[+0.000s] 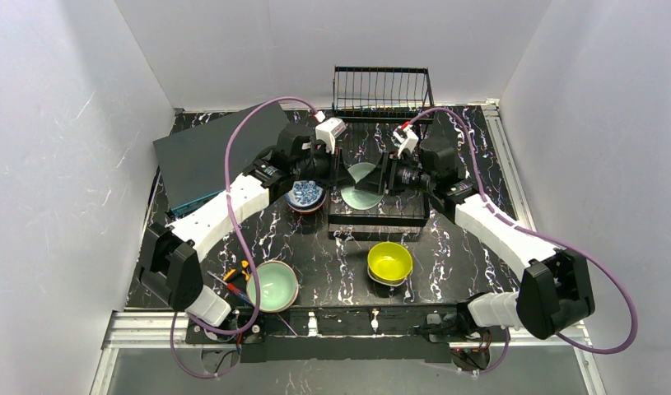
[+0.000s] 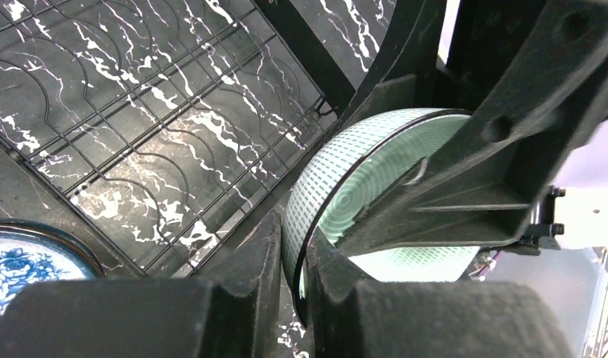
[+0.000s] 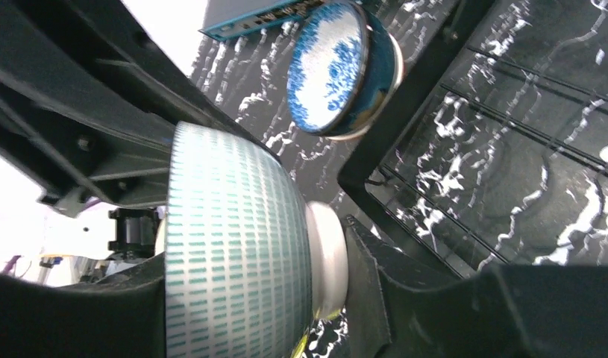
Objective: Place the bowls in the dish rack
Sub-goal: Pick up the bowl from the dish rack.
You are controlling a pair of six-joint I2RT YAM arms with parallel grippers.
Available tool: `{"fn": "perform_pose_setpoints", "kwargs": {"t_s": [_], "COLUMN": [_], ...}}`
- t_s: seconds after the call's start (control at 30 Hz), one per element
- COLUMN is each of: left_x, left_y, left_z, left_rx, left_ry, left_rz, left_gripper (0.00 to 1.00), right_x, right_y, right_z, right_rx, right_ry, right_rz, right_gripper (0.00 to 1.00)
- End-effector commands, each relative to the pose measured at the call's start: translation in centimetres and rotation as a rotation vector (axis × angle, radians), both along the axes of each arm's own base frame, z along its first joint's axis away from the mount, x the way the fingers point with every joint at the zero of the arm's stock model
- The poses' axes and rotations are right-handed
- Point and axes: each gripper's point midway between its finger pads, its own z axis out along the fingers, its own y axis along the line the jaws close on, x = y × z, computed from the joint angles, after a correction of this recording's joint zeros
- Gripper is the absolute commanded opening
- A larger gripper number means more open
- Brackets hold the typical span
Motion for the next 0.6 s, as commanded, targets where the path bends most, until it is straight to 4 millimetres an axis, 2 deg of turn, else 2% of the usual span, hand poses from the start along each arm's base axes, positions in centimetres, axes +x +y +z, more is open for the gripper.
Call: {"fn": "perform_pose_setpoints", "kwargs": {"t_s": [0.0,0.03,0.13,0.33,0.57], "left_x": [-0.6,-0.6,-0.4,-0.2,-0.9], "left_y": [0.2,0.3,0.7,1.1,1.1], "left_z": [0.5,0.7,1.2,1.9,3.2], "left_rx": [-0.002,-0.006,-0.028,-0.06,-0.111], "left_ry": [-0.003,-0.007,-0.019,-0.027,-0.072], "left_rz": [-0.034,-0.028,-0.01,-0.006,-0.035], "left_gripper": [0.0,0.0,0.0,0.0,0.0], "right_x": [-0.8,-0.9,-1.7,-3.3,-3.1], "right_y": [0.5,0.4,0.3,0.3,0.1], "right_z": [5.3,5.2,4.9,4.7,2.7], "right_rx": [0.133,0.138,0.177,0.256,0.238], "right_ry": [-0.123,-0.113,-0.08,-0.018,0.061], "right_rz": [0.056,0.05,0.048,0.065,0.036], "right_gripper": [0.7,0.82,0.95,0.99,0.99]}}
